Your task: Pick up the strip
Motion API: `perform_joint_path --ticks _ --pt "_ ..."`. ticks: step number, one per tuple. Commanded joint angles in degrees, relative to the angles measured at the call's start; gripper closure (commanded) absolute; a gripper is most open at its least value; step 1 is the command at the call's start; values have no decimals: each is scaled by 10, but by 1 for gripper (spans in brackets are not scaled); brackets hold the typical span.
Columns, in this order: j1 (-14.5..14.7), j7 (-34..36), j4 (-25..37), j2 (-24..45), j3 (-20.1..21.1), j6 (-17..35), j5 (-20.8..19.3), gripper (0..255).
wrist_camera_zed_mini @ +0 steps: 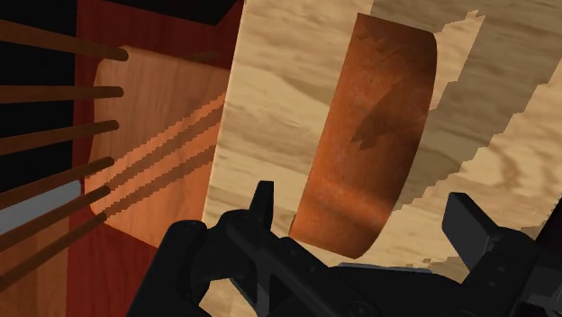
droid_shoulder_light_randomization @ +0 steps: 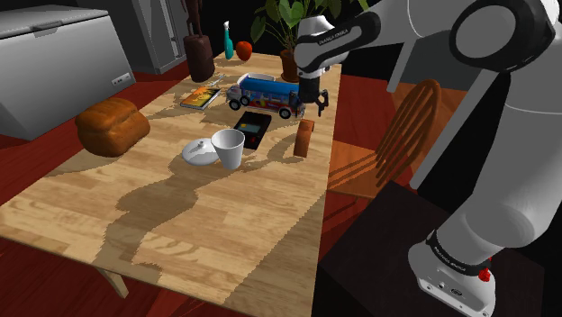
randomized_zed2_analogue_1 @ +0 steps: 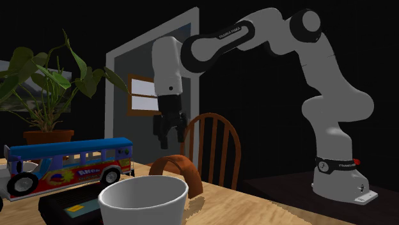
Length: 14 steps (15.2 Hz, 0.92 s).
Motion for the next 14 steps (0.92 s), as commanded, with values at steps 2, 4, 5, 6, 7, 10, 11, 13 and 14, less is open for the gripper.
perform_joint_path --ticks 2,4,5,6,7,10,11,13,14 --pt "0 2 -6 11 -1 18 -1 0" --pt "0 3 -12 18 -1 31 -1 0" --pt "0 3 -16 24 -1 41 -1 0" --pt "0 3 -16 24 -1 41 -1 0" --pt "0 3 -16 24 -1 41 -1 0" --pt "0 3 -17 23 -1 41 -1 255" --pt "0 3 -18 22 -1 41 -1 255" --pt "0 3 -18 22 -1 41 -1 255" --pt "0 3 -19 22 -1 41 -1 255"
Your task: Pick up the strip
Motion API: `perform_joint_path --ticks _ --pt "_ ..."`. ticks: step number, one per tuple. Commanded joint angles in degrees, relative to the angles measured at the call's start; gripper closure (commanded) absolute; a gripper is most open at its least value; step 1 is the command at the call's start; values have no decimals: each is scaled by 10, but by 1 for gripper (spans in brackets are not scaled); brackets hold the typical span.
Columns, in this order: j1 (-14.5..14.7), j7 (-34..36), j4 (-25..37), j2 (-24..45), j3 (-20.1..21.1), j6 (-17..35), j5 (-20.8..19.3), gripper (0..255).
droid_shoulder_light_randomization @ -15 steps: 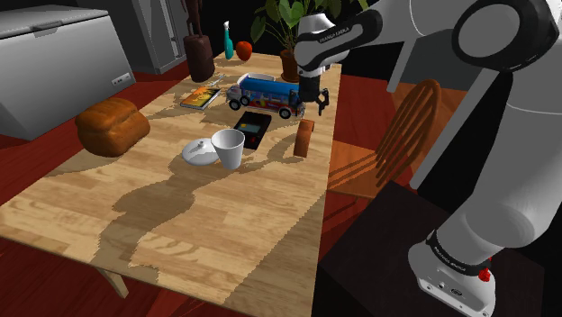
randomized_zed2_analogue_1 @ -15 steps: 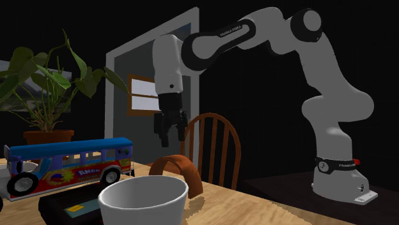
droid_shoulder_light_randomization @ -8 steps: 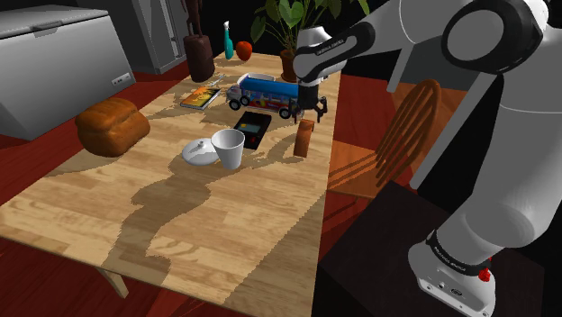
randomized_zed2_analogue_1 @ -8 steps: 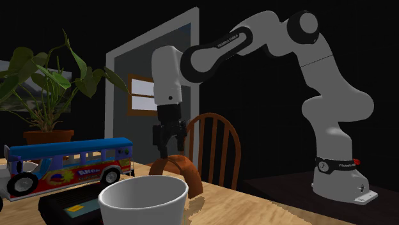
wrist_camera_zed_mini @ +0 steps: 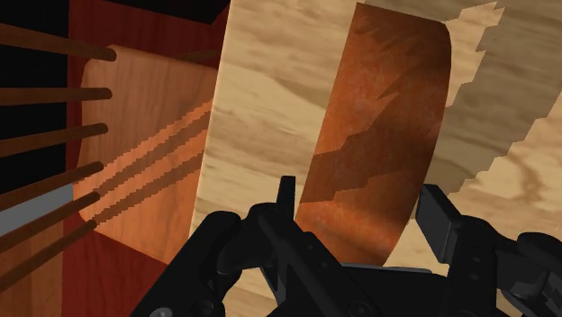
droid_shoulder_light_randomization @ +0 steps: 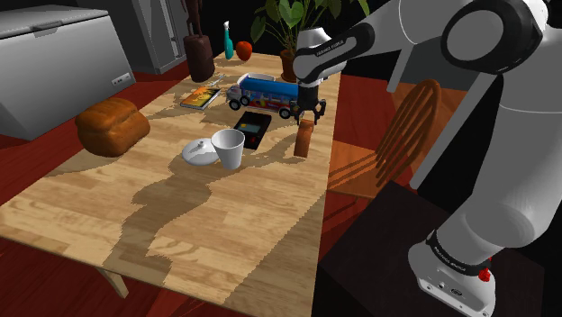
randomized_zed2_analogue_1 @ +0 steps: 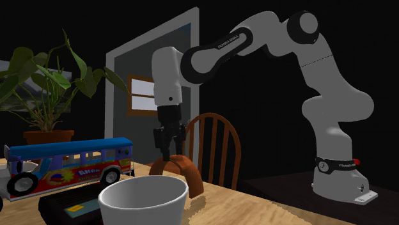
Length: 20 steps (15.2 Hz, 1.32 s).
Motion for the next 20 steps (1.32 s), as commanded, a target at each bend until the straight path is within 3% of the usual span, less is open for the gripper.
perform_joint_path --ticks 1,20 --pt "0 0 0 1 0 1 0 255" --pt "0 -3 58 -42 0 -100 2 255"
